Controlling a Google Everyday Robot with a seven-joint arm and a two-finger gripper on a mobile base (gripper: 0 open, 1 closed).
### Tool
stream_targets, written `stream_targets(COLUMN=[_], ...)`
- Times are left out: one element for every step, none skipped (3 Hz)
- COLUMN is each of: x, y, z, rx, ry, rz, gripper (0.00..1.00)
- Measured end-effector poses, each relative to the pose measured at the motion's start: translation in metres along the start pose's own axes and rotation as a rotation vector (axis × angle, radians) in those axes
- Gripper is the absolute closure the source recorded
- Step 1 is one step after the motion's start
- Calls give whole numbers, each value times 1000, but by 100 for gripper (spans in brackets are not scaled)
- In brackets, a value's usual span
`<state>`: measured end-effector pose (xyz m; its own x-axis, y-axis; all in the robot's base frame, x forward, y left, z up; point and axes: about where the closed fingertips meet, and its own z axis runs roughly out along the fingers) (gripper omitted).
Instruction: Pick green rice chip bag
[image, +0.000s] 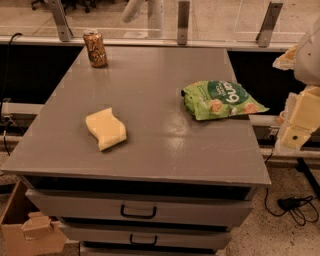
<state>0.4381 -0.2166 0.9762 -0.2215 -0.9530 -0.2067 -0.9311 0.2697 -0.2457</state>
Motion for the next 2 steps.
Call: stream_targets(x=[0, 2], y=[0, -9], z=[0, 10], rx=[0, -5], ry=[0, -26], rz=[0, 6], gripper=[0, 0])
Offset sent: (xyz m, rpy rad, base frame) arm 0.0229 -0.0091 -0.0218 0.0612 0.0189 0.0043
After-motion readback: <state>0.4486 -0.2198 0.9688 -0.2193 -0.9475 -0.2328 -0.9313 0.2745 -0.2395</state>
